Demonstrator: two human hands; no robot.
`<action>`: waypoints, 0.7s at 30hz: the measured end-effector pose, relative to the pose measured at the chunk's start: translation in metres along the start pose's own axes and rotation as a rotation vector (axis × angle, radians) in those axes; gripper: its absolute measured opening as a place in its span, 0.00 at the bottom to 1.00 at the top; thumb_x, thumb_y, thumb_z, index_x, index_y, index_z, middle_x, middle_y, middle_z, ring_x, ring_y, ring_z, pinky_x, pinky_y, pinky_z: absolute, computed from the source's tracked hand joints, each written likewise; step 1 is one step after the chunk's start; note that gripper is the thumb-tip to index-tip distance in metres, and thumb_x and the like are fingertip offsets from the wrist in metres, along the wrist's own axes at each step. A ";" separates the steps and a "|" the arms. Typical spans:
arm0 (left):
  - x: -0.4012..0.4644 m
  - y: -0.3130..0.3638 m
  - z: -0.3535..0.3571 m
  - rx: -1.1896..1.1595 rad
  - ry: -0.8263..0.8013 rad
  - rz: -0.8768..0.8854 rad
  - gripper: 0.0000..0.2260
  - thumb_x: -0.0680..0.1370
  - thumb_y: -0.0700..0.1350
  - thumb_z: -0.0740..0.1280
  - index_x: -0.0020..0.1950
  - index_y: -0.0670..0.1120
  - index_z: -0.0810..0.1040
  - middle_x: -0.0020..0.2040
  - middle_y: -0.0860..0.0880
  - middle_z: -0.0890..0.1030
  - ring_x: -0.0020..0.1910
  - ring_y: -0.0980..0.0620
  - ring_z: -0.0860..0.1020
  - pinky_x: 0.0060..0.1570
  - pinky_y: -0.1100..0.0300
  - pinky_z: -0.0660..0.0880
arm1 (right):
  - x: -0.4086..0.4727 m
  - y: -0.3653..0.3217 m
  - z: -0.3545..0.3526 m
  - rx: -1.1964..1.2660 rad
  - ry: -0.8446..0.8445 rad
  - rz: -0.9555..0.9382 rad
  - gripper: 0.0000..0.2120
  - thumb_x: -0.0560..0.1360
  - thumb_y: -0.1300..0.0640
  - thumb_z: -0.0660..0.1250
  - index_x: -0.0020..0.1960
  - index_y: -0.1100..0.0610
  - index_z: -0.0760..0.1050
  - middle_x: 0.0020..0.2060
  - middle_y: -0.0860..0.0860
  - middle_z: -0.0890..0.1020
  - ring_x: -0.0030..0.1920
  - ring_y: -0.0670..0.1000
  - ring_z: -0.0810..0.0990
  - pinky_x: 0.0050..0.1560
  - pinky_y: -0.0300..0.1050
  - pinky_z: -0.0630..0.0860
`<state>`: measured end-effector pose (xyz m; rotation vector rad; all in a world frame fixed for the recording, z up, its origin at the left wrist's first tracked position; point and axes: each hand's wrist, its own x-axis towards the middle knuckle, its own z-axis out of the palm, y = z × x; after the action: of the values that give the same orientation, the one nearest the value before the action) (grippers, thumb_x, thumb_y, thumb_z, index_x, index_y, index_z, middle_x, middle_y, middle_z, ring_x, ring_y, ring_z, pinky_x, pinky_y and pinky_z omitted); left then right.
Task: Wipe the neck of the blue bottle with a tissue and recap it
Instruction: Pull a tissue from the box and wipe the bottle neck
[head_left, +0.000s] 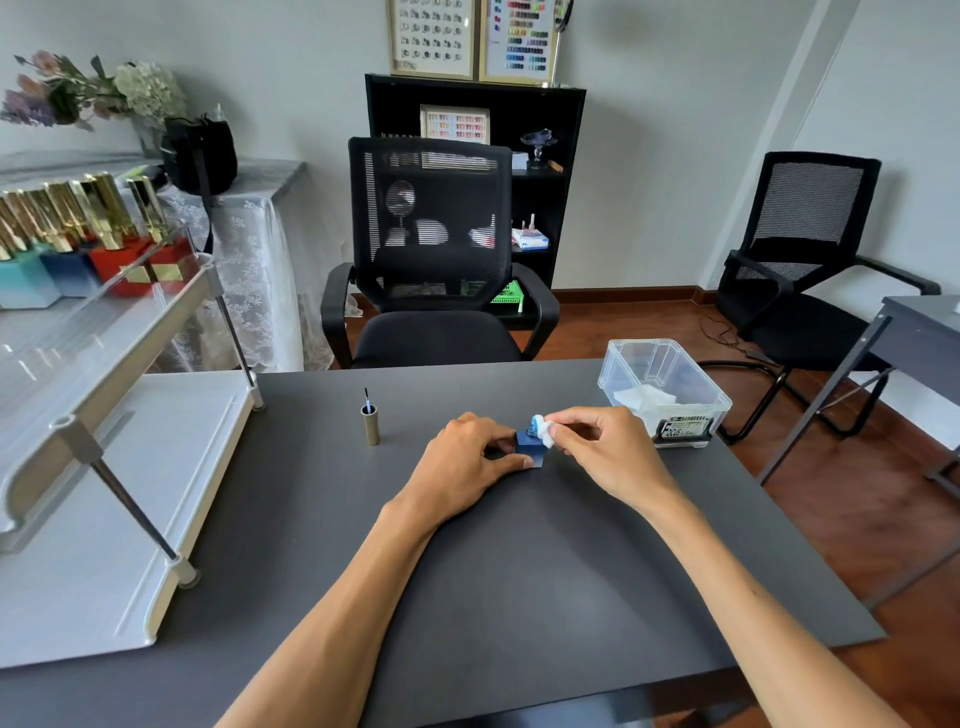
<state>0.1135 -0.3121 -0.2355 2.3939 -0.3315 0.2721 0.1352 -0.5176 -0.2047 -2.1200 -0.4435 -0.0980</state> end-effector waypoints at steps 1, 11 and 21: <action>0.000 0.001 0.000 0.007 -0.001 0.000 0.09 0.75 0.59 0.70 0.46 0.54 0.81 0.42 0.58 0.79 0.46 0.56 0.74 0.47 0.50 0.77 | 0.001 -0.002 0.002 -0.034 0.014 -0.012 0.07 0.76 0.55 0.70 0.46 0.44 0.86 0.38 0.34 0.85 0.43 0.35 0.82 0.42 0.26 0.72; 0.000 0.002 0.002 0.012 0.016 -0.021 0.12 0.75 0.60 0.70 0.48 0.53 0.82 0.43 0.55 0.81 0.47 0.55 0.76 0.48 0.48 0.77 | -0.001 0.006 0.001 -0.083 0.025 -0.030 0.05 0.74 0.51 0.75 0.49 0.49 0.87 0.39 0.37 0.86 0.42 0.40 0.84 0.46 0.37 0.78; 0.000 0.003 0.002 0.032 0.029 -0.004 0.12 0.76 0.59 0.69 0.45 0.50 0.81 0.41 0.54 0.80 0.44 0.54 0.75 0.46 0.51 0.76 | 0.007 -0.001 0.007 -0.093 0.051 -0.007 0.06 0.78 0.57 0.70 0.51 0.51 0.86 0.36 0.35 0.83 0.36 0.33 0.80 0.40 0.25 0.71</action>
<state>0.1126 -0.3153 -0.2354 2.4195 -0.3111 0.3118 0.1403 -0.5095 -0.2059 -2.2018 -0.4233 -0.1801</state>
